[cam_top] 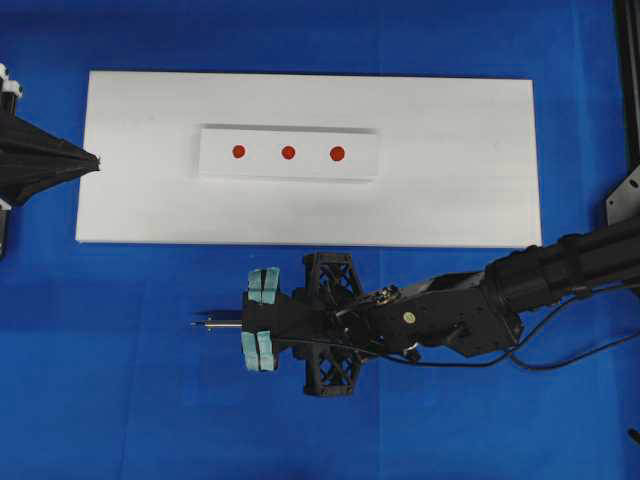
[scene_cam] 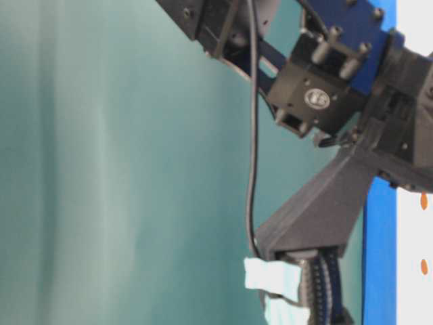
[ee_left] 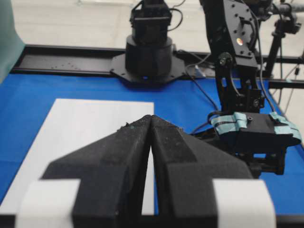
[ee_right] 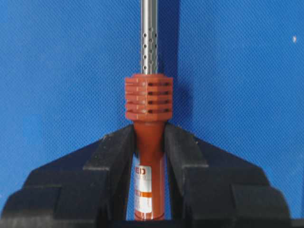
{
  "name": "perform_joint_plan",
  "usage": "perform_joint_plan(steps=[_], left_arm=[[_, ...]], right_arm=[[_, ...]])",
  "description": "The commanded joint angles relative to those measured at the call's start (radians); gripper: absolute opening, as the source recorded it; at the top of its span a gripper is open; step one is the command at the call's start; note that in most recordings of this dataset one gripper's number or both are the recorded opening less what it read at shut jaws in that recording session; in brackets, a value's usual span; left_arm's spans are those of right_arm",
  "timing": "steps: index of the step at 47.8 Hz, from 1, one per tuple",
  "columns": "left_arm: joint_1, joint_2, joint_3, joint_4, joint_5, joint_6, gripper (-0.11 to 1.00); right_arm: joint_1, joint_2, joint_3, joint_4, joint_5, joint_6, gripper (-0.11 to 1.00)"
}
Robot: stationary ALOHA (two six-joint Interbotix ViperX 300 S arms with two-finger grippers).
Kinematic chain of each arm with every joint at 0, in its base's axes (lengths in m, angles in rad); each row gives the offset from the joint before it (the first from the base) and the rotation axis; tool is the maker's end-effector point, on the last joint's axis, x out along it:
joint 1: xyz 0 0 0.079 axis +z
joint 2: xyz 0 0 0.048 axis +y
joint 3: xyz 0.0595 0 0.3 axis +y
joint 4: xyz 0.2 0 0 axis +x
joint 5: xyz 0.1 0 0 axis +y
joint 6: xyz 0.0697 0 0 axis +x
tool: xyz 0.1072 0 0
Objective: Touch the tip of the soldering iron to the mark.
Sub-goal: 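Lower the iron onto the table and open the right gripper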
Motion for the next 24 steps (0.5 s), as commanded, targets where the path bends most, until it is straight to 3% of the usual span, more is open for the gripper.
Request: perform_joint_plan(steps=[1, 24], left_arm=[[-0.002, 0.005, -0.017, 0.002, -0.009, 0.0, 0.02], [-0.002, 0.005, -0.017, 0.002, -0.009, 0.0, 0.02]], right_arm=[[0.003, -0.009, -0.008, 0.002, -0.021, -0.006, 0.06], [0.003, -0.011, -0.006, 0.002, -0.034, -0.014, 0.07]])
